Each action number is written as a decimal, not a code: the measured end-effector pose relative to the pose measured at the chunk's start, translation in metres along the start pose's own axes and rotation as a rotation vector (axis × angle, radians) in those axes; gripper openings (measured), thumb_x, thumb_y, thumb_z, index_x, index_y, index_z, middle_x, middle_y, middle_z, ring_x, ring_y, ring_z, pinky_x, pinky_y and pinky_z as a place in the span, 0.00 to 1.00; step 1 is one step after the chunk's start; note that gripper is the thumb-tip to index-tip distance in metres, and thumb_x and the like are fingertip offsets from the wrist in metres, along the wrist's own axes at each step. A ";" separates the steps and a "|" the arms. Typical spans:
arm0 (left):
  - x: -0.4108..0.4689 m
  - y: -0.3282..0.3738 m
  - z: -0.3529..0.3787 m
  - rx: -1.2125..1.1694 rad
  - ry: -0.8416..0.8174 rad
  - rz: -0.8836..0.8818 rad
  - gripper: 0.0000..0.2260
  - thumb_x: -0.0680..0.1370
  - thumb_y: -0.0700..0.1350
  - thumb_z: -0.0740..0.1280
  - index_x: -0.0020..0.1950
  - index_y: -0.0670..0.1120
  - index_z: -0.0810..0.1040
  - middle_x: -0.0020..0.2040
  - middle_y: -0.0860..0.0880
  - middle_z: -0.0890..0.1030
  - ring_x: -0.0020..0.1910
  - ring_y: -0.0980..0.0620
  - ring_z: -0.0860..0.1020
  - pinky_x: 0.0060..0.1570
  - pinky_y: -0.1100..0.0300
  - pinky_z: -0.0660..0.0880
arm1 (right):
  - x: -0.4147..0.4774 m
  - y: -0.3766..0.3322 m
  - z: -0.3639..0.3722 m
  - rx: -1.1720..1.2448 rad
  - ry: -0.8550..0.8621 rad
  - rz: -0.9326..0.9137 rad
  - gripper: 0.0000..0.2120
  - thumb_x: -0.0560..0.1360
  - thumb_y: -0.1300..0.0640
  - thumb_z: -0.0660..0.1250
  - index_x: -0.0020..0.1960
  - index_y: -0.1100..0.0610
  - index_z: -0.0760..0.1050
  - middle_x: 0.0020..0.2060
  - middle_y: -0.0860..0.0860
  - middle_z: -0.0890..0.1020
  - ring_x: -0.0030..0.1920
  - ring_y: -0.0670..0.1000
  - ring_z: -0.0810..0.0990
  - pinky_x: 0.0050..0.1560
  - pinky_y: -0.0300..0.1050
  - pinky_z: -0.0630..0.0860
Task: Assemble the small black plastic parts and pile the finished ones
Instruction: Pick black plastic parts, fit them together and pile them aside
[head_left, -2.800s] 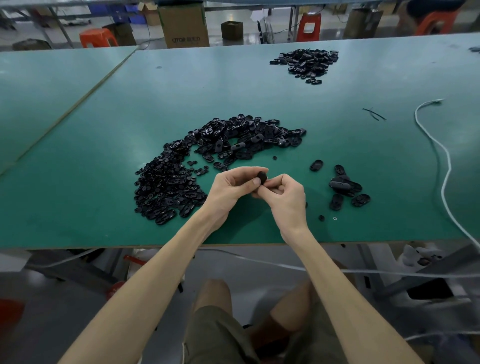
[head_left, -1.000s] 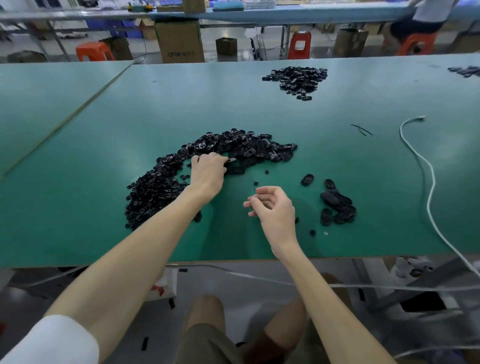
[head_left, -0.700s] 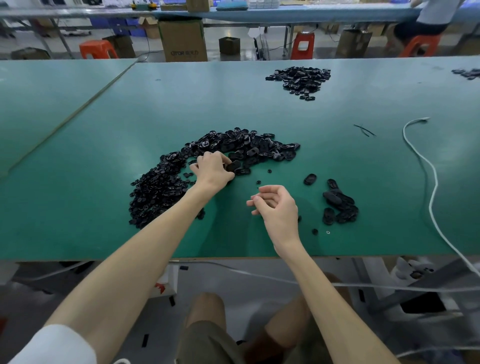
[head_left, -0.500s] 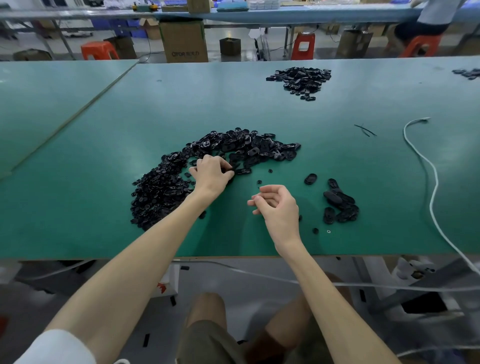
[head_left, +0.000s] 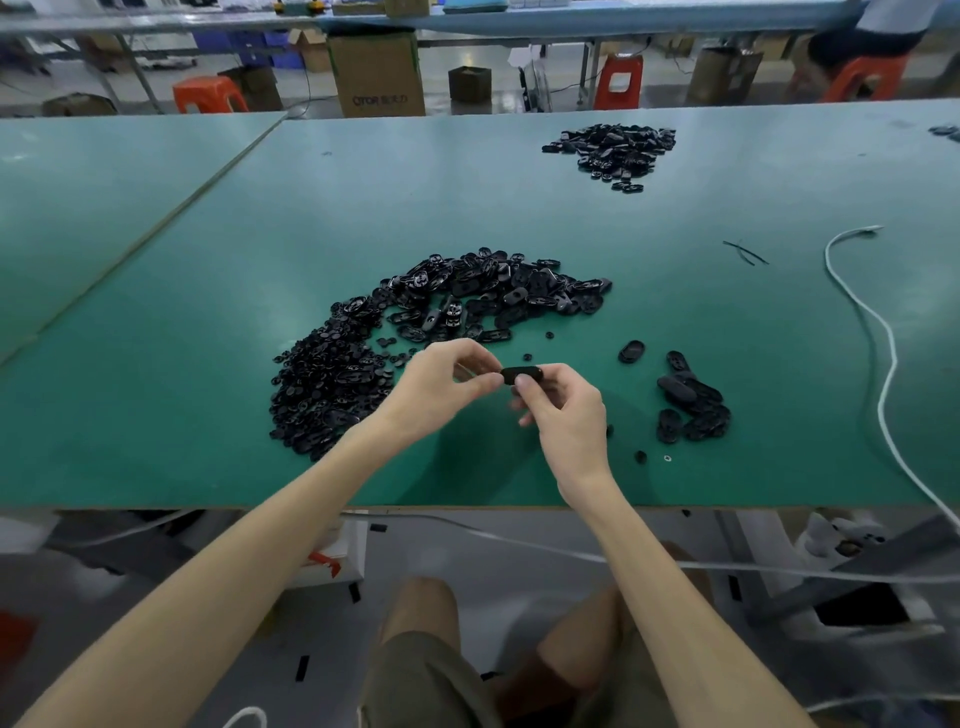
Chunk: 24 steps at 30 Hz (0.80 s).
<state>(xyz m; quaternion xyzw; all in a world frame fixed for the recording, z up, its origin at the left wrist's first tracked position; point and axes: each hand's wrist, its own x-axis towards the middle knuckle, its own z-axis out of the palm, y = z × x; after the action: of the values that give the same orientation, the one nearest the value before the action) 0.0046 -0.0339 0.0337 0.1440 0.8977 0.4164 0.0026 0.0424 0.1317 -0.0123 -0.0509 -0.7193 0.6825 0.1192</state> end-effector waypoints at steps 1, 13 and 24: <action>0.000 -0.005 -0.005 0.063 0.031 -0.001 0.04 0.79 0.43 0.73 0.54 0.47 0.84 0.47 0.54 0.84 0.46 0.58 0.81 0.50 0.66 0.74 | 0.000 0.000 0.000 0.022 0.008 0.004 0.03 0.81 0.61 0.70 0.49 0.57 0.82 0.37 0.52 0.87 0.37 0.47 0.85 0.39 0.40 0.79; 0.023 -0.061 -0.070 0.630 0.102 -0.187 0.05 0.81 0.40 0.70 0.56 0.44 0.83 0.53 0.45 0.82 0.55 0.44 0.80 0.58 0.47 0.76 | -0.001 -0.002 0.000 0.079 0.001 0.037 0.06 0.82 0.60 0.69 0.53 0.56 0.85 0.40 0.49 0.88 0.42 0.48 0.87 0.40 0.37 0.79; 0.022 -0.055 -0.073 0.415 0.268 -0.210 0.01 0.77 0.38 0.74 0.48 0.43 0.85 0.43 0.47 0.84 0.43 0.48 0.83 0.47 0.56 0.76 | -0.001 -0.004 0.001 0.090 0.013 0.038 0.06 0.82 0.62 0.68 0.52 0.57 0.85 0.40 0.49 0.88 0.39 0.49 0.87 0.37 0.38 0.79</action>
<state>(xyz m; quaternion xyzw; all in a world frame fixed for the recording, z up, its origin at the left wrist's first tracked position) -0.0395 -0.1161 0.0426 -0.0090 0.9662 0.2363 -0.1029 0.0431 0.1305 -0.0089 -0.0636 -0.6859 0.7160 0.1131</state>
